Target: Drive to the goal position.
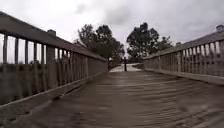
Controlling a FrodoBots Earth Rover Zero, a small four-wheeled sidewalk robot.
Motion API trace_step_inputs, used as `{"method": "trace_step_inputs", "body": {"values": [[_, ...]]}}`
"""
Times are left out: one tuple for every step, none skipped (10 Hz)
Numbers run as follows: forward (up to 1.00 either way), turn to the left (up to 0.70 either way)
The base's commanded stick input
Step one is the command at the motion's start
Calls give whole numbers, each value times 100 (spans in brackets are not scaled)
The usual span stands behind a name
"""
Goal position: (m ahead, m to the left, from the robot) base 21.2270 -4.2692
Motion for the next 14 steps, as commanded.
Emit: {"method": "trace_step_inputs", "body": {"values": [[85,0],[85,0],[85,0],[85,0],[85,0],[85,-24],[85,-34],[85,-34],[85,-19],[85,0],[85,0],[85,0],[85,0],[85,0]]}}
